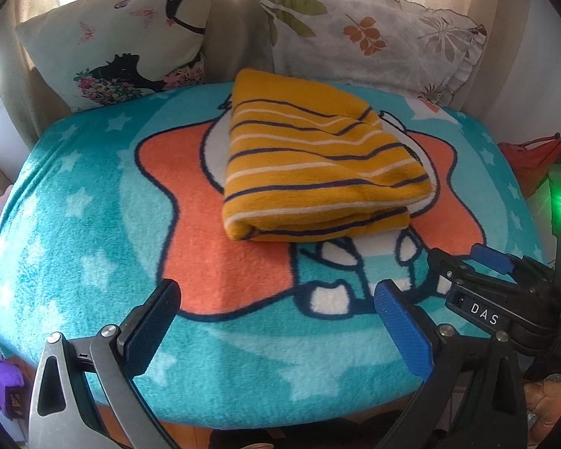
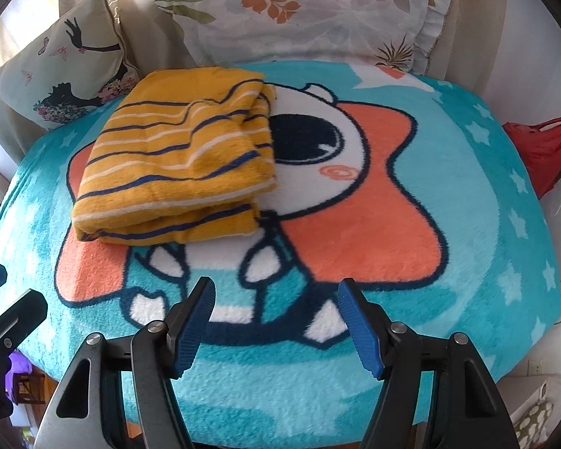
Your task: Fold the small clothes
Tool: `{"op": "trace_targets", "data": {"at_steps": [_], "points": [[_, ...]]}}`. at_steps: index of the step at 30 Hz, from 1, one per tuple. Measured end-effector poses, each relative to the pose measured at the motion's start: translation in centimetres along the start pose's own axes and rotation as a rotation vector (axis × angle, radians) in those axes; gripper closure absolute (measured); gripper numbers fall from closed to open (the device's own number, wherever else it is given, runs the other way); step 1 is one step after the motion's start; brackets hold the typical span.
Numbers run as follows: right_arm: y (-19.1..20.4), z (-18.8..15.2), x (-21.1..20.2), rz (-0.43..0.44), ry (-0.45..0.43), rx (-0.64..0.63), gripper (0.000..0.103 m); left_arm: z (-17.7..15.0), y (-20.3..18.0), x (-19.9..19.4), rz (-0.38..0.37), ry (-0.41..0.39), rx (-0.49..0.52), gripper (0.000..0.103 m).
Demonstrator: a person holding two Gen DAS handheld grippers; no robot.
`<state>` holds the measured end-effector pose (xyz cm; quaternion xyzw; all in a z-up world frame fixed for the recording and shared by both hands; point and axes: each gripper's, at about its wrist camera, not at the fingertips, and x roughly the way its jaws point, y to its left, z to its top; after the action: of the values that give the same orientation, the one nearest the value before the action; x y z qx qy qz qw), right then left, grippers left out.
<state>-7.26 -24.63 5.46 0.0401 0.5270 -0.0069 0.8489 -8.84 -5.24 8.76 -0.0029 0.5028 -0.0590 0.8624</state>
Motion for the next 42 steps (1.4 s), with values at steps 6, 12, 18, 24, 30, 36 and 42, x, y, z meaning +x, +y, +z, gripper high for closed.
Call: {"op": "trace_targets", "data": {"at_steps": [6, 12, 18, 24, 30, 36, 42], "points": [[-0.9, 0.6, 0.5, 0.003, 0.002, -0.004, 0.031, 0.4, -1.0, 0.7, 0.009, 0.017, -0.01, 0.0], [-1.0, 1.0, 1.2, 0.007, 0.014, -0.019, 0.03, 0.5, -1.4, 1.7, 0.007, 0.048, -0.026, 0.0], [-0.8, 1.4, 1.7, 0.006, 0.016, -0.034, 0.03, 0.7, -1.6, 2.1, 0.014, 0.062, -0.03, 0.0], [-0.7, 1.4, 2.3, 0.007, 0.029, -0.039, 0.029, 0.6, -1.6, 2.7, 0.012, 0.082, -0.037, 0.0], [-0.5, 1.3, 2.5, -0.002, 0.034, -0.056, 0.029, 0.6, -1.9, 3.1, 0.007, 0.095, -0.037, 0.0], [-0.8, 1.3, 2.7, -0.027, 0.035, -0.063, 0.029, 0.6, -2.1, 3.7, 0.002, 0.107, -0.039, 0.0], [-0.6, 1.3, 2.5, -0.058, 0.017, -0.094, 0.028, 0.6, -2.2, 4.0, 0.002, 0.112, -0.049, 0.0]]}}
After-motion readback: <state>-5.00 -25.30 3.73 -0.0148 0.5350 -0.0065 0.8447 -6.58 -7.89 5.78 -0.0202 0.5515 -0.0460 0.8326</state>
